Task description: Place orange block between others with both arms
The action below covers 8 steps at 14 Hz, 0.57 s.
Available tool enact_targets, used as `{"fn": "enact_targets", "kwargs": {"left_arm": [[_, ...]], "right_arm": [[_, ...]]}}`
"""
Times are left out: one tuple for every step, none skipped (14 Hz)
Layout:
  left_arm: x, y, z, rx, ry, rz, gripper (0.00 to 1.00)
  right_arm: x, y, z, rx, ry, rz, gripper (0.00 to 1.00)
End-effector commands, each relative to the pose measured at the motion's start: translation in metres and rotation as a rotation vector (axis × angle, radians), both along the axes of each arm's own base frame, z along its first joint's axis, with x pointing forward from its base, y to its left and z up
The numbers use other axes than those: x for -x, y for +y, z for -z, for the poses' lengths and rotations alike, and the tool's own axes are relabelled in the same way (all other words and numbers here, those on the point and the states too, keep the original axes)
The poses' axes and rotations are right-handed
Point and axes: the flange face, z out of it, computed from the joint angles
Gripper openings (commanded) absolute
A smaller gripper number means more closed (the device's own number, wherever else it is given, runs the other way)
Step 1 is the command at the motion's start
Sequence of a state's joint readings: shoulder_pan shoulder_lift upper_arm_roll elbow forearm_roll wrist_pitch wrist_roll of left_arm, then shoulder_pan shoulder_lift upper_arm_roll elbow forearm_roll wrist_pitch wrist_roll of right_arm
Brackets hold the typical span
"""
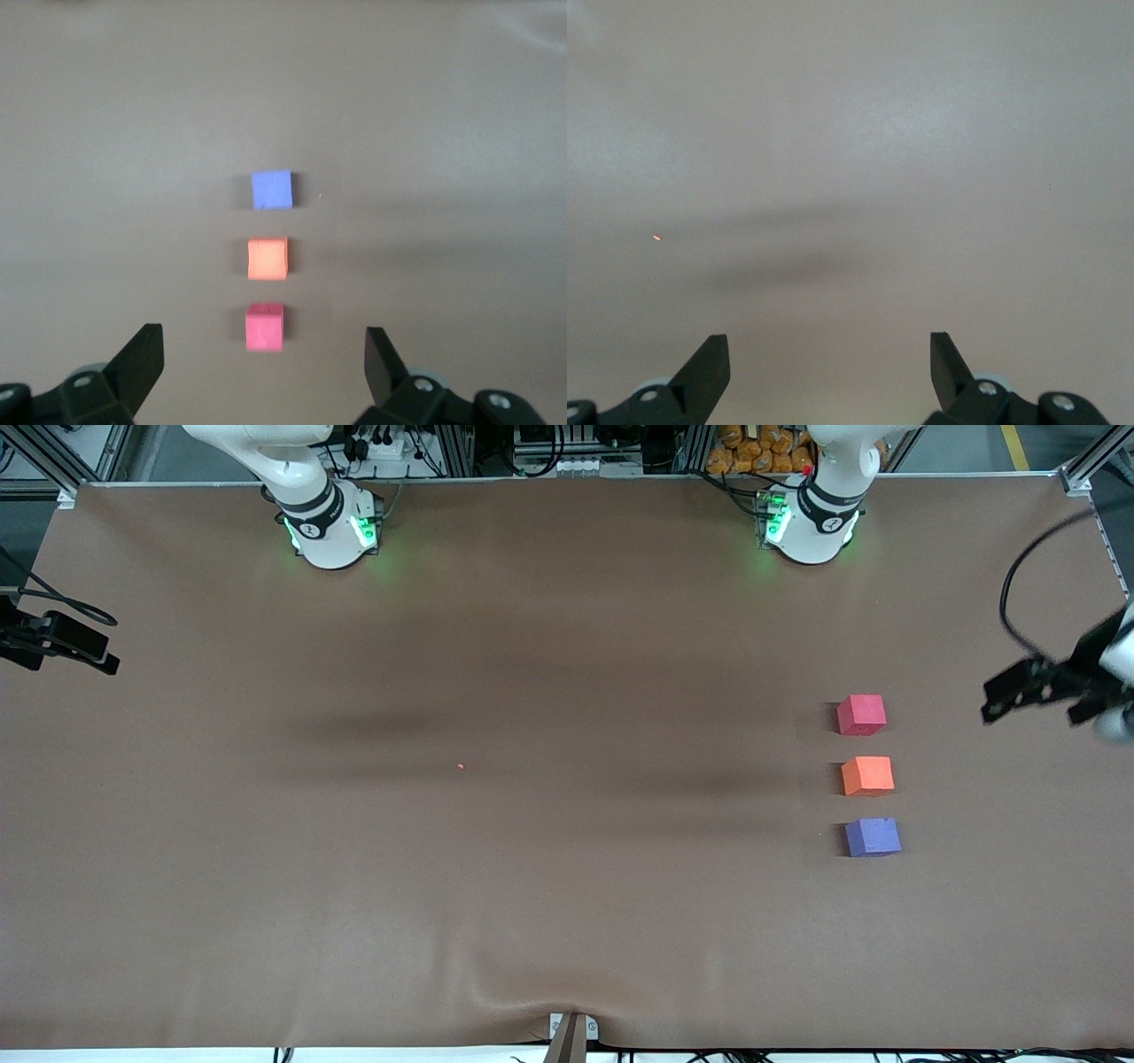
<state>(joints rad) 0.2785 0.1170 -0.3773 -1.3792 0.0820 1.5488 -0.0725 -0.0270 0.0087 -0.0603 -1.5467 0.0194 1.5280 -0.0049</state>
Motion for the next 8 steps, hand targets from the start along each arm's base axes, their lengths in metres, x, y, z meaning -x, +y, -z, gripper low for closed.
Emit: {"fn": "enact_targets", "kwargs": {"left_arm": [[0.027,-0.014,-0.021,-0.007,0.015,-0.026,1.0],[0.028,-0.014,-0.022,-0.007,0.012,-0.023,1.0],[0.031,-0.014,-0.026,-0.009,0.009,-0.019,1.0],[0.038,-0.014,-0.032,-0.005,0.001,-0.017,1.0],[0.044,-0.017,-0.031,-0.003,0.007,-0.015,1.0],[0.045,-0.013,-0.026,-0.002,0.02,-0.024,1.0],[0.047,-0.003,-0.024,0.0,0.027,-0.039,1.0],[0.05,0.004,-0.025,-0.002,0.026,-0.039,1.0]], "right_arm": [[0.002,0.001,-0.006,-0.012,-0.008,0.005,1.0],[0.002,0.001,-0.006,-0.012,-0.01,0.005,1.0],[0.002,0.001,-0.007,-0.012,-0.009,0.005,1.0],[0.002,0.001,-0.007,-0.012,-0.009,0.003,1.0],[0.002,0.001,-0.007,-0.012,-0.009,0.005,1.0],[0.002,0.001,-0.007,-0.012,-0.012,0.005,1.0],[0.002,0.001,-0.007,-0.012,-0.012,0.005,1.0],[0.002,0.0,-0.007,-0.012,-0.012,0.006,1.0]]}}
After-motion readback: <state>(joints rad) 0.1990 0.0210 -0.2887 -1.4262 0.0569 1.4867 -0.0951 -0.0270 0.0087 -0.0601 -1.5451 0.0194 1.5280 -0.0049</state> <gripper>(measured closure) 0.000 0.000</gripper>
